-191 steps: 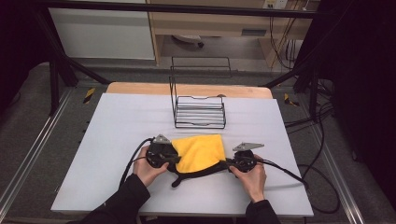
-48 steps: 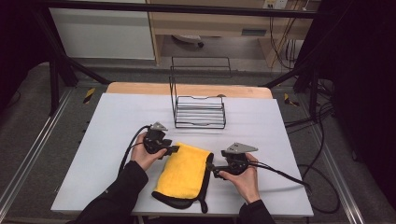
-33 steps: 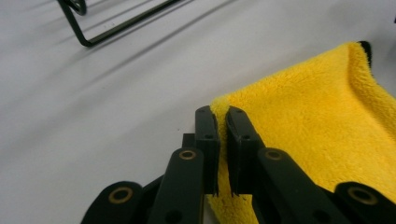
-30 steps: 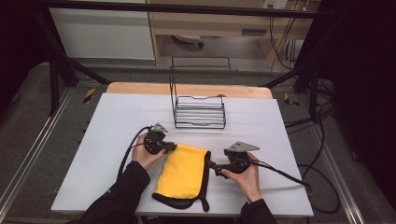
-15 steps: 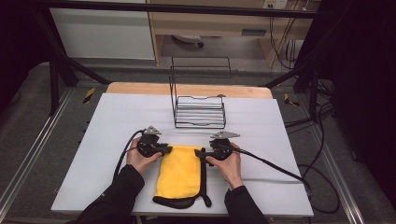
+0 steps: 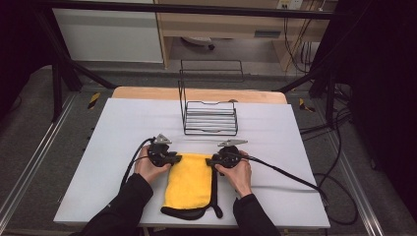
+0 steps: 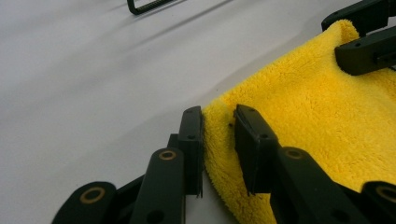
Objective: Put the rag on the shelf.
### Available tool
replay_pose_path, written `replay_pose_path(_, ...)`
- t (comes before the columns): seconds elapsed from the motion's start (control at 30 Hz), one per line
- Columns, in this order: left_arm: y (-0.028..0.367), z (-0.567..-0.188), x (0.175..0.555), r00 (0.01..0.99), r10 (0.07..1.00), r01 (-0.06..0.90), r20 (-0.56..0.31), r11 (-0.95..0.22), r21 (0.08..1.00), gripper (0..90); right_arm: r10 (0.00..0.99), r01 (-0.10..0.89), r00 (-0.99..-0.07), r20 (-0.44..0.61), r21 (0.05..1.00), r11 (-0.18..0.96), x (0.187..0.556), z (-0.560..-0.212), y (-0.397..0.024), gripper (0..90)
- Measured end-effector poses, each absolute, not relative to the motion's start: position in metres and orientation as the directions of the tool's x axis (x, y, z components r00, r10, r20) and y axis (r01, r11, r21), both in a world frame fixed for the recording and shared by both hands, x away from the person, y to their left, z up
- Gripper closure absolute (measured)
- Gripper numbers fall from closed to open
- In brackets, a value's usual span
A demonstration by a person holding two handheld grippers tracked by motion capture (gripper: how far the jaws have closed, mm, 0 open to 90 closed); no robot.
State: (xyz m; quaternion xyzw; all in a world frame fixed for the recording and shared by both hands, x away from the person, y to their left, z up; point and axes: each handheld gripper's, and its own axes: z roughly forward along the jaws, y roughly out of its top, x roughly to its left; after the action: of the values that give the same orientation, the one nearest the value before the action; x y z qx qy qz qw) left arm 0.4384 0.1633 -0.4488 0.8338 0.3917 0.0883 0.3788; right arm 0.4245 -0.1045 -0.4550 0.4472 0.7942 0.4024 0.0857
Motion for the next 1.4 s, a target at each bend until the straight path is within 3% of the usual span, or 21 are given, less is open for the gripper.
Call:
replay_pose_path(0.17, 0.163, -0.449, 0.438, 0.666, 0.725, 0.604, -0.175, -0.387, 0.697, 74.0, 0.763, 0.654, -0.595, 0.254, 0.705, 0.275, 0.425, -0.455, -0.105, 72.0)
replay_pose_path(0.37, 0.160, -0.448, 0.436, 0.684, 0.717, 0.576, -0.133, -0.419, 0.702, 77.6, 0.761, 0.689, -0.577, 0.296, 0.677, 0.259, 0.428, -0.453, -0.105, 76.4)
replay_pose_path(0.73, 0.167, -0.441, 0.437, 0.671, 0.710, 0.598, -0.213, -0.348, 0.722, 83.2, 0.761, 0.685, -0.576, 0.299, 0.684, 0.250, 0.427, -0.448, -0.107, 78.4)
replay_pose_path(1.4, 0.173, -0.401, 0.417, 0.717, 0.672, 0.500, -0.185, -0.310, 0.809, 83.2, 0.726, 0.576, -0.627, 0.281, 0.795, 0.189, 0.402, -0.409, -0.118, 78.6)
